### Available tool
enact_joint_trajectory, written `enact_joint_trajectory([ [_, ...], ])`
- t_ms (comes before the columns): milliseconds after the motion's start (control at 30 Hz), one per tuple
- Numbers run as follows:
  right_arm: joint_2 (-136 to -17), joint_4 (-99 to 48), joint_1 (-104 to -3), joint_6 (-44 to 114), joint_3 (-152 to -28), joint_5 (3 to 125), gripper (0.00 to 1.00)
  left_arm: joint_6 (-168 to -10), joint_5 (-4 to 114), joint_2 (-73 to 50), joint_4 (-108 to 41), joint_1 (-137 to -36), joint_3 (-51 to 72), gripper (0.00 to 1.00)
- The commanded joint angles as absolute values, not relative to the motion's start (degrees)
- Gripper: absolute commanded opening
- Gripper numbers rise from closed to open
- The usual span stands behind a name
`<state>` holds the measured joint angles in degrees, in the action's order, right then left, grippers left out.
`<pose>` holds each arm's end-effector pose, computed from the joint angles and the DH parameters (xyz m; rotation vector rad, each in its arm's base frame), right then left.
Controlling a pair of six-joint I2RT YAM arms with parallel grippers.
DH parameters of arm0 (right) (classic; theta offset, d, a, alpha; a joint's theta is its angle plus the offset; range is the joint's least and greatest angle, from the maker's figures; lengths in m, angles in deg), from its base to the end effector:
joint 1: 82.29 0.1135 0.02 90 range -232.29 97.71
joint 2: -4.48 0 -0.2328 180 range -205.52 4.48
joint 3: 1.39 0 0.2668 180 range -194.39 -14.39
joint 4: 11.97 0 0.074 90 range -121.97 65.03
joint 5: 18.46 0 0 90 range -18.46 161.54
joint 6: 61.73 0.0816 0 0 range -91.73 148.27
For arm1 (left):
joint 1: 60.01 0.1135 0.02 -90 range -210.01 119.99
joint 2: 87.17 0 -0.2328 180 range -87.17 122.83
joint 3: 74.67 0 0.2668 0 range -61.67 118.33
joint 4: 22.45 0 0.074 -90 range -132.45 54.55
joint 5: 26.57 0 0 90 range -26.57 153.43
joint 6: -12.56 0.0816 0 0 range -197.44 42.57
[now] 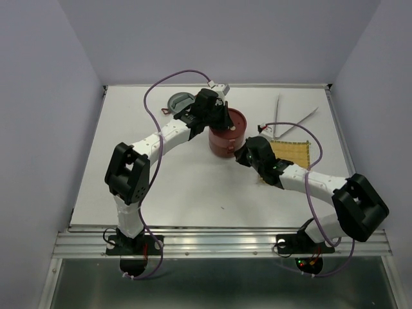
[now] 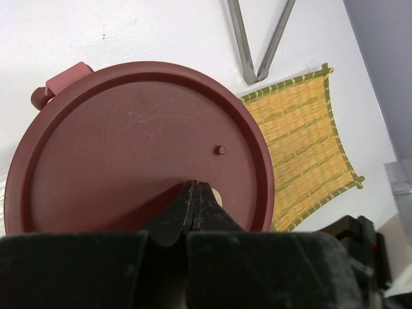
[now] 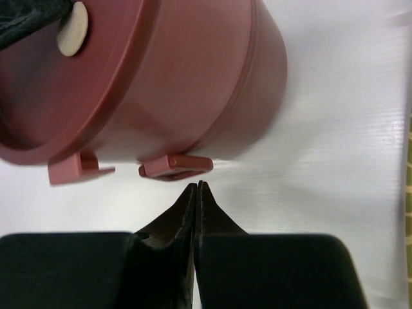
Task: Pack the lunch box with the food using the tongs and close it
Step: Close the fastener on the packing box.
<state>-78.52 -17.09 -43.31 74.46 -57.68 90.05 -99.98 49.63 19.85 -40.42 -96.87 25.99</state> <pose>0.2950 0.2054 0.1448 0.3273 2.1178 0.5473 0.3827 -0.3113 0.2434 0.4231 2.0564 -0.8893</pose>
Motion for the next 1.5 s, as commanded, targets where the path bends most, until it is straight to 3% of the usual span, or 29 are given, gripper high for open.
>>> enact_joint_trajectory([
  [0,-72.34,-9.76,-43.7,77.39,-52.9,91.67,0.01,-99.5,46.65,20.05,-47.58,-97.54,23.32,0.0],
  [200,-69.7,-12.14,-42.56,78.8,-51.83,91.5,0.01,-99.23,46.56,20.23,-47.58,-97.19,23.23,0.0],
  [867,-84.81,-8.53,-43.09,70.55,-68.61,94.84,0.01,-99.32,46.3,18.82,-47.49,-96.57,21.3,0.0],
  [1233,-70.68,-16.43,-43.09,75.72,-55.09,91.32,0.01,-97.04,45.59,15.4,-52.31,-95.34,31.22,0.0],
  [1467,-64.25,-26.09,-43.09,79.07,-51.74,88.52,0.01,-97.03,44.72,18.63,-52.68,-87.44,39.84,0.0],
])
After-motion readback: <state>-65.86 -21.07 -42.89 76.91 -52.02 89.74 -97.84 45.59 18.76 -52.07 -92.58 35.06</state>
